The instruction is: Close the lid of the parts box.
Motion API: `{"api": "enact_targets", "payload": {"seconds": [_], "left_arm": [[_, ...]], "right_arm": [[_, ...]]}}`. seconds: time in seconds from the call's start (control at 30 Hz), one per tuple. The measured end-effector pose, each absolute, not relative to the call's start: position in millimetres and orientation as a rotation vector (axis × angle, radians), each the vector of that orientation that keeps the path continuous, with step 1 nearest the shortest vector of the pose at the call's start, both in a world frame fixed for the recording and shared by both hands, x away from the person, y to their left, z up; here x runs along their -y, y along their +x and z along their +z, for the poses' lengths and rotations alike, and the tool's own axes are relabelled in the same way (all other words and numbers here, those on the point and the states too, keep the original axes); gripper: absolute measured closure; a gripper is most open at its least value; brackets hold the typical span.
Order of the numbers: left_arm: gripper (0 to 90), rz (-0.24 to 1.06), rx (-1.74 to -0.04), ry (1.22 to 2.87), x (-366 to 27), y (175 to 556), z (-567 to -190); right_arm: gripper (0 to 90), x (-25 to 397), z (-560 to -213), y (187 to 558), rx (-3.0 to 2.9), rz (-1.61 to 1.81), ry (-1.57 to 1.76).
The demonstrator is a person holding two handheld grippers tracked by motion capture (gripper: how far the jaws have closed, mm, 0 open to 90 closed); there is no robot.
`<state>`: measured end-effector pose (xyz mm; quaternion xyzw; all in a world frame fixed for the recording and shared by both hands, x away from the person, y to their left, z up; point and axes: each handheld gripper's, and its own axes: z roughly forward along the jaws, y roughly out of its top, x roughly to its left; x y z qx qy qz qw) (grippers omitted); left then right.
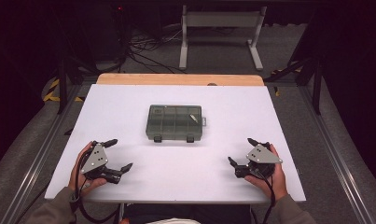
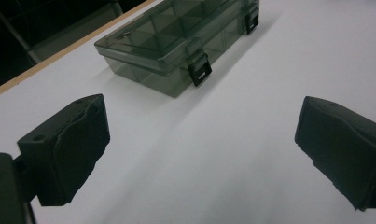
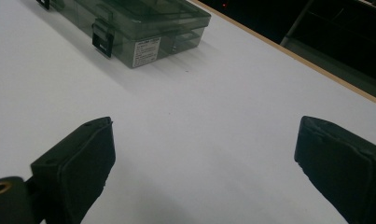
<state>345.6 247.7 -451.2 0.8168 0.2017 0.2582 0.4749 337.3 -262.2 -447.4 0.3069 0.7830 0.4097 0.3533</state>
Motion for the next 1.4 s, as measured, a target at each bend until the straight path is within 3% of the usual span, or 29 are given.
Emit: {"api": "enact_targets", "payload": {"seconds": [1.4], "left_arm": [[3.9, 0.630, -0.489, 1.996, -246.0, 346.4, -450.9]], "right_arm": [[5.1, 258.2, -445.4, 337.8, -2.020, 1.139, 0.830]]}}
